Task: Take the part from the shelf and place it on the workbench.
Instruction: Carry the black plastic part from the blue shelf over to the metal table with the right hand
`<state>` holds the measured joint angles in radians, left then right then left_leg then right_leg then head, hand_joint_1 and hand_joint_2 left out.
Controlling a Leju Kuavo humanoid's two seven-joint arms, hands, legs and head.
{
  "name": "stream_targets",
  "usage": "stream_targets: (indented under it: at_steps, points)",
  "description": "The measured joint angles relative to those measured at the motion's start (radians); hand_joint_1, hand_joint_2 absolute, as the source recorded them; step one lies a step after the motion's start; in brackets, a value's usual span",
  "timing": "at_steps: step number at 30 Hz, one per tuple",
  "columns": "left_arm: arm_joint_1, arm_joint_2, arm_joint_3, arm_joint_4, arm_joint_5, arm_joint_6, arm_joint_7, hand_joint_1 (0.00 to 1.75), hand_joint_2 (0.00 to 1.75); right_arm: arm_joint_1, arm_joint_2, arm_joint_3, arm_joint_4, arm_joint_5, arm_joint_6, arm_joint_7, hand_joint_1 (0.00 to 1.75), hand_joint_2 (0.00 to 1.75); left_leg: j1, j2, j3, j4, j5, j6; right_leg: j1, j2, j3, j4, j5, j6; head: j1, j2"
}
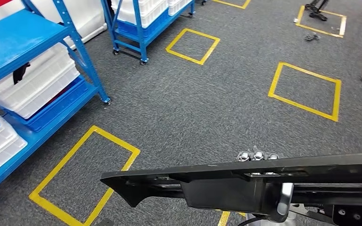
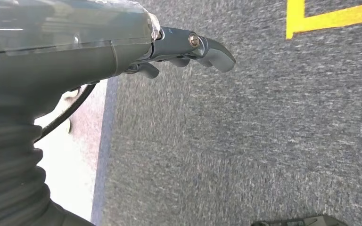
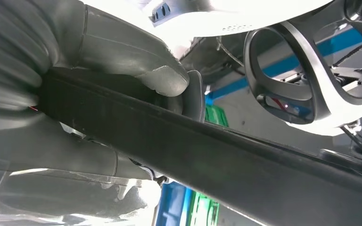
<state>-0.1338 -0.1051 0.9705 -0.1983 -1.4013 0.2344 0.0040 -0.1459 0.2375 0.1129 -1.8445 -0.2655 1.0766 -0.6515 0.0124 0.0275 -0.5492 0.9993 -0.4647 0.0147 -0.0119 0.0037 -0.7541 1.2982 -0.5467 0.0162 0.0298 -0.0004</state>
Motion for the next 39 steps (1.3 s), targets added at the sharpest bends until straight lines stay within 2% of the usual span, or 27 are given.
stream_targets:
  at_steps: [1,3,4,5,7,8,9,11,13,14,15,16,17,19,21,23,25,27,29,30,31,32,34,35,36,38,39]
  points:
    - [0.0,0.0,0.002,0.0,0.001,0.003,-0.001,0.0,1.75,0.001,0.0,0.0,0.0,0.0,0.0,0.0,1.75,1.75,-0.001,0.01,0.001,0.0,-0.001,-0.001,-0.001,-0.005,0.025,-0.045,0.028,-0.001,0.0,0.0]
    - [0.0,0.0,0.005,0.0,0.002,0.008,-0.003,0.0,1.75,0.001,0.002,0.0,0.001,0.0,0.0,0.0,1.75,1.75,-0.003,0.027,0.006,0.001,-0.006,-0.006,0.005,-0.034,0.107,-0.189,0.084,-0.011,0.0,0.0]
    - [0.0,0.0,0.006,0.0,0.002,0.013,-0.003,0.0,1.75,0.001,0.004,0.001,0.001,0.001,0.0,0.0,1.75,1.75,-0.004,0.033,0.007,0.001,-0.008,-0.01,0.009,-0.047,0.136,-0.243,0.098,-0.017,0.0,0.0]
    - [0.0,0.0,0.007,0.0,0.001,0.019,-0.004,0.0,1.75,0.0,0.006,0.001,0.001,0.002,-0.001,0.0,1.75,1.75,-0.005,0.039,0.009,0.001,-0.01,-0.015,0.014,-0.056,0.15,-0.273,0.102,-0.022,-0.001,0.0]
    - [-0.002,0.001,0.009,0.0,-0.006,0.029,-0.004,0.0,1.75,0.0,0.009,0.001,0.0,0.01,-0.002,0.0,1.75,1.75,-0.006,0.053,0.013,-0.001,-0.013,-0.026,0.02,-0.045,0.15,-0.283,0.102,-0.03,-0.001,0.0]
    - [-0.004,0.001,0.009,0.0,-0.012,0.03,-0.004,0.0,1.75,0.001,0.01,0.001,-0.001,0.015,-0.004,0.0,1.75,1.75,-0.005,0.053,0.014,0.001,-0.016,-0.032,0.017,-0.037,0.151,-0.286,0.104,-0.035,-0.001,0.0]
    - [-0.005,0.002,0.008,0.0,-0.017,0.031,-0.002,0.0,1.75,0.002,0.013,0.002,-0.003,0.018,-0.006,0.0,1.75,1.75,-0.004,0.042,0.01,0.013,-0.027,-0.037,0.014,-0.029,0.153,-0.291,0.107,-0.041,-0.001,0.0]
    - [-0.007,0.005,0.008,0.0,-0.027,0.031,0.006,0.0,1.75,0.004,0.02,0.005,-0.006,0.02,-0.012,0.0,1.75,1.75,-0.001,0.003,-0.026,0.099,-0.081,-0.043,0.008,-0.014,0.158,-0.298,0.111,-0.052,-0.004,0.0]
    - [-0.007,0.005,0.008,0.0,-0.033,0.032,0.015,0.0,1.75,0.006,0.023,0.01,-0.007,0.022,-0.018,0.0,1.75,1.75,0.0,-0.017,-0.091,0.237,-0.143,-0.047,0.009,0.005,0.158,-0.297,0.111,-0.057,-0.006,0.0]
    - [-0.006,0.005,0.008,0.0,-0.035,0.032,0.018,0.0,1.75,0.007,0.023,0.011,-0.007,0.023,-0.019,0.0,1.75,1.75,0.0,-0.019,-0.115,0.283,-0.153,-0.048,0.009,0.017,0.158,-0.296,0.111,-0.057,-0.007,0.0]
    - [-0.006,0.006,0.008,0.0,-0.036,0.032,0.02,0.0,1.75,0.008,0.023,0.012,-0.007,0.023,-0.02,0.0,1.75,1.75,0.001,-0.02,-0.123,0.291,-0.142,-0.049,0.009,0.029,0.158,-0.294,0.11,-0.056,-0.007,0.0]
    - [-0.007,0.007,0.007,0.0,-0.036,0.032,0.021,0.0,1.75,0.008,0.023,0.013,-0.007,0.022,-0.02,0.0,1.75,1.75,0.003,-0.021,-0.111,0.259,-0.112,-0.05,0.008,0.042,0.158,-0.292,0.109,-0.055,-0.007,0.0]
    - [-0.007,0.009,0.006,0.0,-0.037,0.033,0.022,0.0,1.75,0.008,0.023,0.014,-0.007,0.021,-0.02,0.0,1.75,1.75,0.006,-0.028,-0.084,0.195,-0.071,-0.052,0.006,0.054,0.158,-0.287,0.107,-0.052,-0.007,0.0]
    - [-0.008,0.011,0.005,0.0,-0.036,0.034,0.023,0.0,1.75,0.006,0.023,0.017,-0.006,0.017,-0.02,0.0,1.75,1.75,0.011,-0.063,-0.03,0.07,-0.02,-0.051,0.006,0.077,0.154,-0.274,0.101,-0.042,-0.007,0.0]
    - [-0.009,0.011,0.004,0.0,-0.035,0.038,0.023,0.0,1.75,0.005,0.023,0.02,-0.006,0.014,-0.02,0.0,1.75,1.75,0.011,-0.083,-0.012,0.028,-0.016,-0.044,0.006,0.093,0.145,-0.266,0.1,-0.03,-0.008,0.0]
    - [-0.011,0.011,0.004,0.0,-0.033,0.046,0.025,0.0,1.75,0.005,0.023,0.021,-0.006,0.013,-0.02,0.0,1.75,1.75,0.009,-0.069,-0.01,0.023,-0.011,-0.031,0.002,0.104,0.14,-0.267,0.103,-0.018,-0.009,0.0]
    - [-0.011,0.01,0.005,0.0,-0.028,0.055,0.029,0.0,1.75,0.002,0.023,0.022,-0.006,0.014,-0.021,0.0,1.75,1.75,0.009,-0.051,-0.006,0.014,-0.005,-0.016,0.002,0.073,0.126,-0.238,0.083,-0.008,-0.006,0.0]
    - [-0.007,0.01,0.005,0.0,-0.023,0.061,0.033,0.0,1.75,-0.001,0.023,0.024,-0.004,0.015,-0.021,0.0,1.75,1.75,0.007,-0.031,-0.005,0.009,-0.002,-0.006,0.004,0.022,0.076,-0.134,0.026,-0.003,0.0,0.0]
    - [-0.003,0.012,0.006,0.0,-0.019,0.063,0.035,0.0,1.75,-0.003,0.023,0.026,-0.001,0.017,-0.021,0.0,1.75,1.75,0.002,-0.009,-0.005,0.009,-0.003,-0.003,0.003,0.003,0.014,-0.009,-0.023,0.001,0.001,0.0]
    - [-0.001,0.013,0.007,0.0,-0.018,0.063,0.036,0.0,1.75,-0.003,0.023,0.026,0.002,0.018,-0.022,0.0,1.75,1.75,0.0,0.001,-0.005,0.009,-0.005,-0.002,0.002,0.001,0.001,0.016,-0.024,0.0,0.001,0.0]
    - [-0.001,0.013,0.008,0.0,-0.017,0.063,0.037,0.0,1.75,-0.003,0.023,0.026,0.003,0.018,-0.022,0.0,1.75,1.75,-0.001,0.011,-0.003,0.009,-0.006,-0.002,0.002,0.0,0.007,0.003,-0.006,-0.002,0.001,0.0]
    - [-0.002,0.013,0.008,0.0,-0.016,0.063,0.038,0.0,1.75,-0.003,0.023,0.027,0.005,0.018,-0.024,0.0,1.75,1.75,-0.003,0.019,-0.001,0.009,-0.008,-0.002,0.003,-0.005,0.035,-0.051,0.027,-0.006,0.001,0.0]
    - [-0.003,0.013,0.009,0.0,-0.014,0.062,0.04,0.0,1.75,-0.006,0.023,0.031,0.006,0.015,-0.029,0.0,1.75,1.75,-0.006,0.034,0.004,0.009,-0.012,-0.007,0.012,-0.038,0.112,-0.198,0.083,-0.018,0.001,0.0]
    - [-0.003,0.013,0.01,0.0,-0.014,0.062,0.042,0.0,1.75,-0.008,0.023,0.034,0.006,0.013,-0.033,0.0,1.75,1.75,-0.007,0.041,0.006,0.009,-0.015,-0.011,0.018,-0.052,0.137,-0.248,0.097,-0.024,0.001,0.0]
    - [-0.003,0.014,0.011,0.0,-0.013,0.061,0.043,0.0,1.75,-0.009,0.023,0.037,0.007,0.01,-0.035,0.0,1.75,1.75,-0.008,0.048,0.007,0.009,-0.017,-0.015,0.024,-0.059,0.148,-0.273,0.099,-0.029,0.001,0.0]
    - [-0.004,0.014,0.012,0.0,-0.012,0.063,0.043,0.0,1.75,-0.01,0.023,0.039,0.008,0.006,-0.037,0.0,1.75,1.75,-0.009,0.065,0.011,0.006,-0.019,-0.025,0.026,-0.042,0.148,-0.279,0.099,-0.036,0.0,0.0]
    - [-0.005,0.015,0.012,-0.001,-0.012,0.066,0.041,0.0,1.75,-0.009,0.023,0.04,0.008,0.004,-0.037,0.0,1.75,1.75,-0.009,0.062,0.013,0.009,-0.024,-0.03,0.024,-0.033,0.15,-0.284,0.102,-0.04,0.0,0.0]
